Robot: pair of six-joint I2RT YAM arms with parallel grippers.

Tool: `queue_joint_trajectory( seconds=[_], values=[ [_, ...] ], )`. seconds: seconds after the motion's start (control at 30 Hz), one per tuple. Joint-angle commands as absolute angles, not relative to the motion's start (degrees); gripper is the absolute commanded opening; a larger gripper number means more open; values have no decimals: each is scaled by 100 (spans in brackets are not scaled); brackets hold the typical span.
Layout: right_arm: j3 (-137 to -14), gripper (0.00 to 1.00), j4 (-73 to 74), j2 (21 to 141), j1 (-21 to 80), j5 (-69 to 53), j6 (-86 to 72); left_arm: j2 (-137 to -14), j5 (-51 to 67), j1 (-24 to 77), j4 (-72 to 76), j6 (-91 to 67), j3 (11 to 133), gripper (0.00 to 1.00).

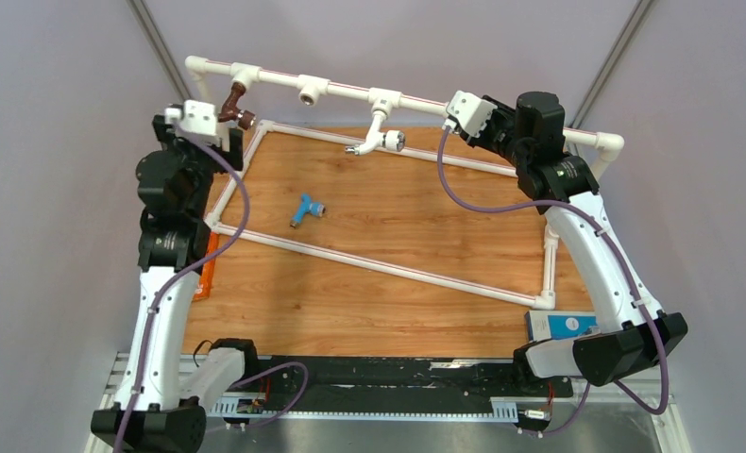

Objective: Install the water faucets

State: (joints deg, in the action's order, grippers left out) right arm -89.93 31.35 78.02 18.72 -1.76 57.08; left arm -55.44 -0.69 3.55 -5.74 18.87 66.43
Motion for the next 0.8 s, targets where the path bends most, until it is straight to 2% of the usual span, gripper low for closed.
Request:
queue_joint_trajectory(
  seconds=[0.0, 0.13, 0.23, 0.33, 0.47, 0.63, 0.77],
  values=[
    [-8877, 0, 3480, 7989, 2048, -844, 4790, -5169, 590, 35, -361, -1790, 6593, 91],
    [-8877, 0, 3480, 8007, 2057, -870, 4781, -4703, 37, 35, 464, -3923, 5847, 91],
    [-8868, 0, 3480, 8016, 2048, -879, 4781, -4763, -333, -95, 440, -4744, 5774, 91],
    [-8851, 0, 3480, 7998, 2065, -861, 4790, -5026, -107, -394, 597, -5691, 5687, 91],
    [-8833, 0, 3472, 8024, 2048, -844, 4799, -5430, 420, -738, 1947, -6949, 5177, 90],
    [-8833, 0, 3472, 8051, 2057, -835, 4808, -6151, 825, -879, 3066, -7488, 5027, 88],
    [-8833, 0, 3472, 8077, 2057, -826, 4808, -6810, 879, -931, 3989, -7488, 5089, 79]
  ],
)
